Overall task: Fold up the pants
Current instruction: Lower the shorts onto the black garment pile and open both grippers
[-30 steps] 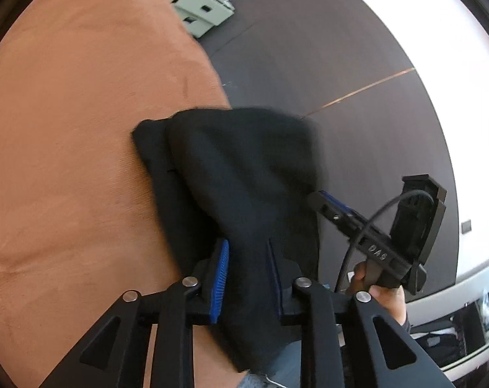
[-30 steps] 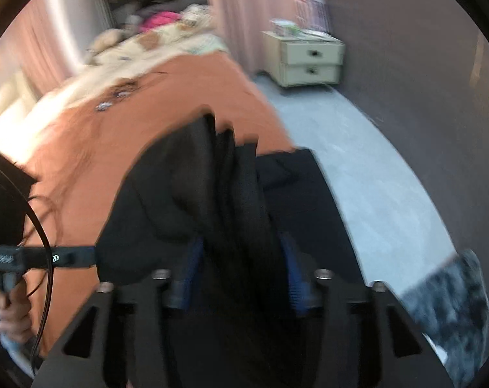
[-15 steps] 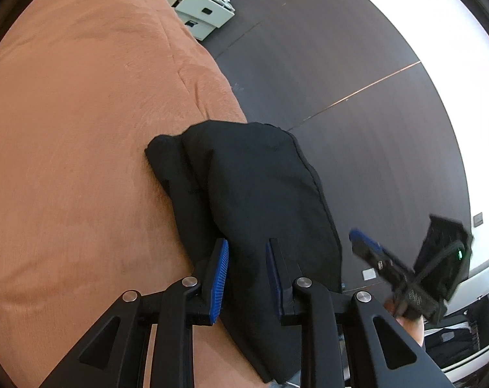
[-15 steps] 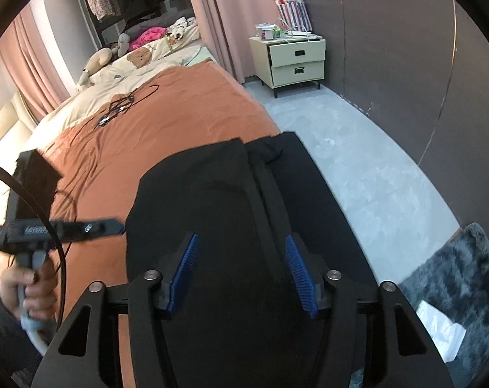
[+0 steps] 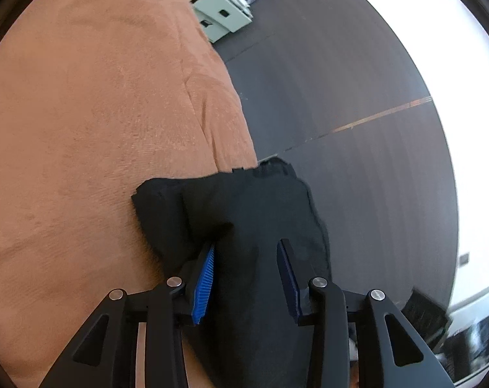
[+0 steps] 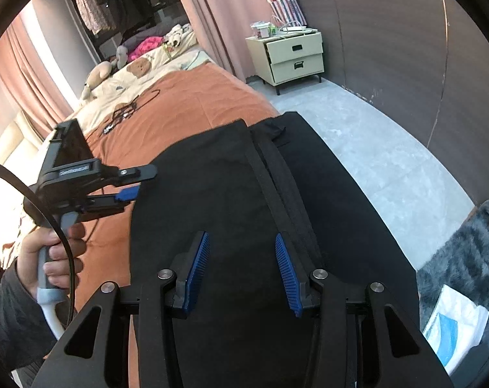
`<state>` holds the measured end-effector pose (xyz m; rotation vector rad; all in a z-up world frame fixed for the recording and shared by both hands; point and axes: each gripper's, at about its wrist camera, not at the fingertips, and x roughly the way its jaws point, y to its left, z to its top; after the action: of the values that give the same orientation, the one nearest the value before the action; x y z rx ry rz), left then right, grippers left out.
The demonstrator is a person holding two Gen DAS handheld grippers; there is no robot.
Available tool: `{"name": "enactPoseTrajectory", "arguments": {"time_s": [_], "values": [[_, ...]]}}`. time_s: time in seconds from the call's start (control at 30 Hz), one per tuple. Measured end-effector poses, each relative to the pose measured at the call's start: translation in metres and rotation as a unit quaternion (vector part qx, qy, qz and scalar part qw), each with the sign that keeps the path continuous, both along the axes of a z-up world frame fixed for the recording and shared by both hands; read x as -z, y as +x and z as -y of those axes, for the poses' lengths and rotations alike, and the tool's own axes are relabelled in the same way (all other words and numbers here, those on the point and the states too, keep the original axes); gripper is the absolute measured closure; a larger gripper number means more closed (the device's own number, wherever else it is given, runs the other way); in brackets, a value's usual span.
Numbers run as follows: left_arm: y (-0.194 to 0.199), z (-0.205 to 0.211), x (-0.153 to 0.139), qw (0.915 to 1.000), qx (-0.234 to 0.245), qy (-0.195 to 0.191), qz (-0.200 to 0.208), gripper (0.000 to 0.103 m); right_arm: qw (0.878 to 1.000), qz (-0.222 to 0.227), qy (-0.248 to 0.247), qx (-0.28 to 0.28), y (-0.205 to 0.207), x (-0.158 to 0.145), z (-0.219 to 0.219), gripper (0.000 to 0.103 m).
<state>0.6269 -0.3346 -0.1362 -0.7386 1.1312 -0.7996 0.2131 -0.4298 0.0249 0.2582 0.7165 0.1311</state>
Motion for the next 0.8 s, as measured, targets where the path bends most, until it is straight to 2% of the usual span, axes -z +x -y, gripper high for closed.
{"name": "enactPoseTrajectory", "arguments": {"time_s": [0.03,0.07,0.1,0.2,0.33,0.47,0.53,0.6,0.63,0.8], "values": [[0.003,0.000,0.003,0.9999,-0.005,-0.008,-0.007,0.064,1.000,0.003,0.002,-0.001,-0.002,-0.002,0.002,0.062],[0.010,0.003,0.007,0.9998,-0.014,-0.010,-0.011,0.074,1.000,0.005,0.004,-0.003,-0.002,-0.001,0.000,0.062],[0.009,0.002,0.007,0.9998,-0.018,-0.003,-0.008,0.095,1.000,0.008,0.004,-0.004,-0.003,0.001,-0.004,0.062],[0.006,-0.004,0.004,0.9994,-0.030,0.013,0.009,0.098,1.000,0.013,0.008,-0.014,-0.009,0.006,-0.010,0.062],[0.001,-0.017,0.003,0.9987,-0.044,0.021,0.012,0.098,1.000,0.001,-0.007,-0.017,-0.009,0.017,-0.012,0.062],[-0.007,-0.022,0.005,0.9988,-0.032,0.034,-0.014,0.092,1.000,-0.012,-0.013,-0.006,-0.010,0.022,-0.003,0.063],[-0.014,-0.024,-0.001,0.9982,-0.025,0.054,-0.005,0.087,1.000,-0.018,-0.018,0.002,-0.013,0.021,0.001,0.063],[-0.021,-0.026,-0.004,0.9972,-0.023,0.071,0.000,0.073,0.999,-0.028,-0.026,0.020,-0.021,0.023,0.009,0.063],[-0.025,-0.026,-0.004,0.9969,-0.022,0.075,0.000,0.071,0.999,-0.033,-0.025,0.028,-0.023,0.025,0.013,0.063],[-0.047,-0.025,-0.011,0.9955,0.000,0.094,0.011,0.070,0.997,-0.060,-0.014,0.055,-0.040,0.028,0.032,0.063]]}}
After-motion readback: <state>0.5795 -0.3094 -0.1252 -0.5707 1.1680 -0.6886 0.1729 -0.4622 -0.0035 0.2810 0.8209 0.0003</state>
